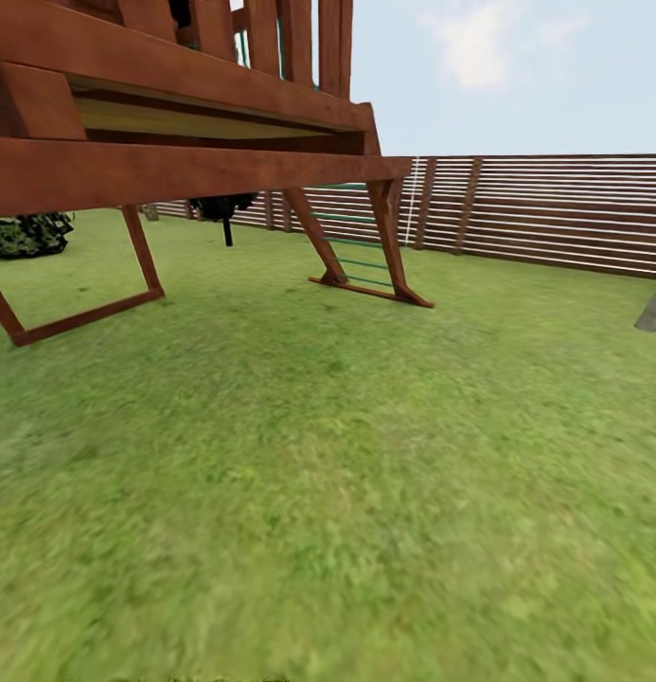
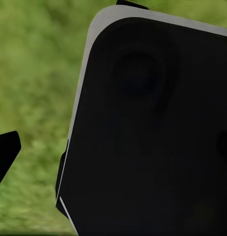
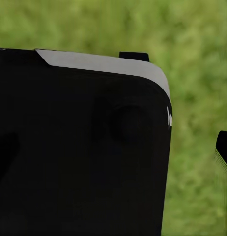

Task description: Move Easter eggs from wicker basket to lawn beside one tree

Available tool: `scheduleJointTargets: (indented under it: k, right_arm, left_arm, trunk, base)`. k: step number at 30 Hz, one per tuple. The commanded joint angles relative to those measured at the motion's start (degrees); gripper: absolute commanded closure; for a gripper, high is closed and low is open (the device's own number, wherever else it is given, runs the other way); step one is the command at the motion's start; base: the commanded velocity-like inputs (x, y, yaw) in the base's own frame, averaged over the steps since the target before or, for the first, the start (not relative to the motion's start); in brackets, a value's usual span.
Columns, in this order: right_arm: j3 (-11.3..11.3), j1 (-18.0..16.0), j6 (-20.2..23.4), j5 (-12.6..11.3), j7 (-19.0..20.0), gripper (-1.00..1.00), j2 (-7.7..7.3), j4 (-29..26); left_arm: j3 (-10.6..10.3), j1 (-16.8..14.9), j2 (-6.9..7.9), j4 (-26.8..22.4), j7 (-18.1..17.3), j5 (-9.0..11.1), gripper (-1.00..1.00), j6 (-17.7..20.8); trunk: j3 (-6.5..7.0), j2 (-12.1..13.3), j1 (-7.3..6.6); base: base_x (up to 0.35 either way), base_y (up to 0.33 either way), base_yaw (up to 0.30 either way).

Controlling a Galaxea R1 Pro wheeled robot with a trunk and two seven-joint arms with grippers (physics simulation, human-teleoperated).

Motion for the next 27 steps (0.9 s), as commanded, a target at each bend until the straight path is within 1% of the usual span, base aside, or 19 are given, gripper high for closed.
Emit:
scheduleJointTargets:
  k: [1,7,10,16,27]
  right_arm:
    - [0.2,0.0,-0.2,0.1,0.0,-1.0,-0.01,0.0]
    - [0.3,0.0,-0.2,0.1,0.0,-1.0,-0.01,0.1]
    - [0.3,0.0,-0.2,0.1,-0.1,-1.0,-0.01,0.1]
    - [0.3,0.0,-0.2,0.1,-0.2,-1.0,-0.01,0.1]
    - [0.3,0.0,-0.2,0.1,-0.3,-1.0,-0.01,0.1]
  left_arm:
    - [0.0,0.0,0.0,0.0,0.0,0.6,-1.0,0.0]
    - [0.0,0.0,0.0,0.0,0.0,0.6,-1.0,0.0]
    - [0.0,0.0,-0.02,0.0,0.0,0.6,-1.0,0.0]
    - [0.0,0.0,-0.06,0.0,0.0,0.6,-1.0,0.0]
    - [0.0,0.0,-0.07,0.0,0.0,0.6,-1.0,0.0]
  trunk:
    - [-0.05,0.0,-0.01]
    - [-0.05,0.0,-0.01]
    - [-0.05,0.0,-0.01]
    - [-0.05,0.0,-0.01]
    - [-0.05,0.0,-0.01]
  base:
    - [0.001,-0.001,0.299]
    - [0.0,-0.003,0.299]
    - [0.088,-0.113,0.299]
    - [0.182,-0.201,0.299]
    - [0.241,-0.243,0.299]
